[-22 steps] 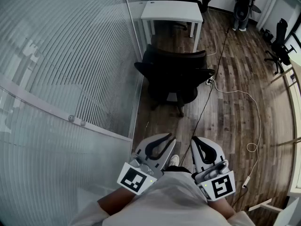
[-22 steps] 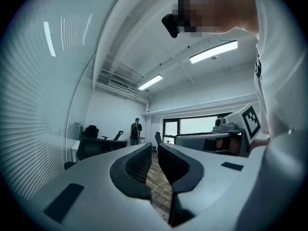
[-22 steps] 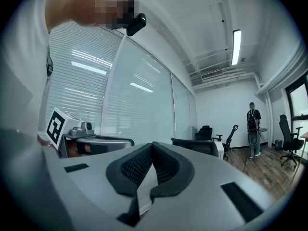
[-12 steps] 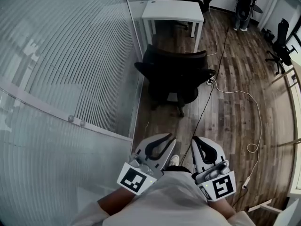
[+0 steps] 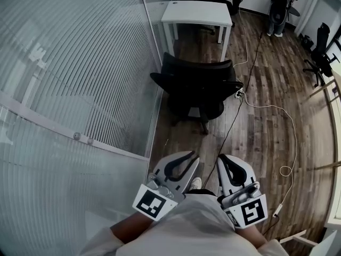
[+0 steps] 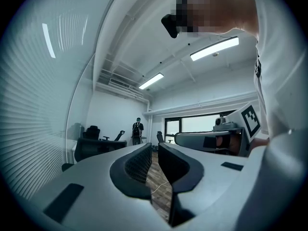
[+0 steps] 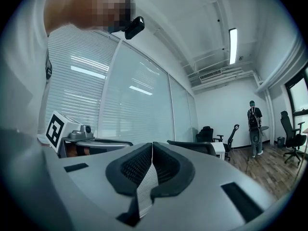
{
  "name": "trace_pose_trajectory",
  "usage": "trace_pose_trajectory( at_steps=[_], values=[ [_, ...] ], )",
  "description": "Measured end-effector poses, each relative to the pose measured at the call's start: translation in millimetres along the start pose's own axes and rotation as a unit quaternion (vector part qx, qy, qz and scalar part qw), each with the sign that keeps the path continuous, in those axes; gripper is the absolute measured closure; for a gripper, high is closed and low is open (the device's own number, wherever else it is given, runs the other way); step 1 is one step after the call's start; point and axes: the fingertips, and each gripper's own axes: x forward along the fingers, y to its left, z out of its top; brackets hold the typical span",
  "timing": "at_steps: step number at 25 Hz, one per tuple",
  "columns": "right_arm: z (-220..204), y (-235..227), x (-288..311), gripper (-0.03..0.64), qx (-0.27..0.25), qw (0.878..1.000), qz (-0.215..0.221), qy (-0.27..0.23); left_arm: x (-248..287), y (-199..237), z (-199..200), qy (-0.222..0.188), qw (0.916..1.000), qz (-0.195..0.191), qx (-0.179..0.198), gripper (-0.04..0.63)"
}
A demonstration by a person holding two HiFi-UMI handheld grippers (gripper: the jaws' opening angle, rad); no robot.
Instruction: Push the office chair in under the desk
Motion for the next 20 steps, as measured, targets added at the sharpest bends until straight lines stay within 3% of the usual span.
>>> trace_pose_trajectory(
  at_steps=[20],
  values=[
    [-12,-41,-16,0.586,0.009,1.000,0.027,0.013,42,-24,-12,0.011,0.9997,0.017,0.010,0.531]
  ],
)
